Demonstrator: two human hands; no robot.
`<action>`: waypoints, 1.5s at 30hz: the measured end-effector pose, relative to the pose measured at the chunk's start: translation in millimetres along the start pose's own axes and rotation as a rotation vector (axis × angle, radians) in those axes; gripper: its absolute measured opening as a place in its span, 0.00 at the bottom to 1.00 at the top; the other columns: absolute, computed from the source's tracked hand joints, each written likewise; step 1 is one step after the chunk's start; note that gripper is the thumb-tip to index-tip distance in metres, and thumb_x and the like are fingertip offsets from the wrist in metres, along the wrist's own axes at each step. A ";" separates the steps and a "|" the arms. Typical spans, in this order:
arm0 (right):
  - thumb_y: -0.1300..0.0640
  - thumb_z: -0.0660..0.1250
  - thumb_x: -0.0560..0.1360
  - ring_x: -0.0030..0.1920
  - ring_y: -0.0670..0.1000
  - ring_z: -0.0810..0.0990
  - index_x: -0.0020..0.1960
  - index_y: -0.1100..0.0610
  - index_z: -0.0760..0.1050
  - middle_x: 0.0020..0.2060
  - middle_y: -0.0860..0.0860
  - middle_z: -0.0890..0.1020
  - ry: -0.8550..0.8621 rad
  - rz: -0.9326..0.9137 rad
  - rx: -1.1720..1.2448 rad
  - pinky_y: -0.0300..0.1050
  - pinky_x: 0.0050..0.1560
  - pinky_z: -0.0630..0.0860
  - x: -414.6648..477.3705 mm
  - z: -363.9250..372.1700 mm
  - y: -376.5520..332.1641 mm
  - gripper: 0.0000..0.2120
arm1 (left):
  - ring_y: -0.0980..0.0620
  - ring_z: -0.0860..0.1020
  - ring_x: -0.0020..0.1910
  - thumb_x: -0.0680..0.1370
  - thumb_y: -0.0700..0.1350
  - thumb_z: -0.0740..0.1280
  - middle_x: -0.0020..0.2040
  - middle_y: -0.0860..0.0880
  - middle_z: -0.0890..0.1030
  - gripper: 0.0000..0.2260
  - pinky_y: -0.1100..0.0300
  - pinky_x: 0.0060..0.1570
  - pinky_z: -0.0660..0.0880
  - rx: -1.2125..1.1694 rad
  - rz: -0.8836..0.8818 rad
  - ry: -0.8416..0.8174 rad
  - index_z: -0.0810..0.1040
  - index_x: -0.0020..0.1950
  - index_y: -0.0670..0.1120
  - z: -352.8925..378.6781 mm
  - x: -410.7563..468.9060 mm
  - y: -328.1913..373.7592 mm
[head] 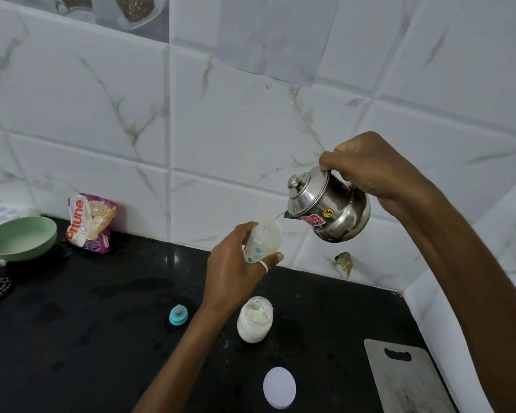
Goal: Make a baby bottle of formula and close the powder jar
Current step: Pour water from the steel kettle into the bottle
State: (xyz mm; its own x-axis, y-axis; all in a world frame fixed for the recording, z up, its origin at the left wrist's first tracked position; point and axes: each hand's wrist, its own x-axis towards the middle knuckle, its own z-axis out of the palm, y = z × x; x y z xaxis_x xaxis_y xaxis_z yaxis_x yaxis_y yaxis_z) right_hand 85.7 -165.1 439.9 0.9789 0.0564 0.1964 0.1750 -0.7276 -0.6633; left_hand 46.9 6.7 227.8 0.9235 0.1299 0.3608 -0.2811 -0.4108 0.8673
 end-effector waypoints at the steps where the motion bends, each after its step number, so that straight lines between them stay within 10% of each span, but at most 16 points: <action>1: 0.56 0.71 0.69 0.29 0.49 0.57 0.27 0.52 0.59 0.24 0.47 0.58 0.000 -0.001 0.002 0.48 0.36 0.56 0.0 0.0 -0.1 0.21 | 0.58 0.77 0.57 0.71 0.56 0.80 0.59 0.60 0.79 0.29 0.77 0.43 0.71 -0.001 0.001 0.000 0.76 0.68 0.52 -0.2 0.0 0.2; 45: 0.56 0.71 0.70 0.32 0.51 0.56 0.32 0.59 0.65 0.26 0.48 0.57 0.031 0.011 0.047 0.48 0.36 0.55 -6.9 0.6 7.1 0.16 | 0.58 0.76 0.57 0.71 0.57 0.80 0.57 0.62 0.76 0.29 0.75 0.47 0.70 0.002 -0.006 -0.006 0.75 0.69 0.52 0.2 -0.8 -0.2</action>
State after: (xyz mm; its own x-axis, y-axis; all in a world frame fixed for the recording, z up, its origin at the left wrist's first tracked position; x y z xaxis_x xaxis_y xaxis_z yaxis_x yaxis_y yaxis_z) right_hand 80.2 -170.3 433.3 0.9772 0.0270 0.2105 0.1697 -0.6947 -0.6989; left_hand 46.2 6.5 227.3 0.9268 0.1272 0.3533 -0.2748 -0.4115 0.8690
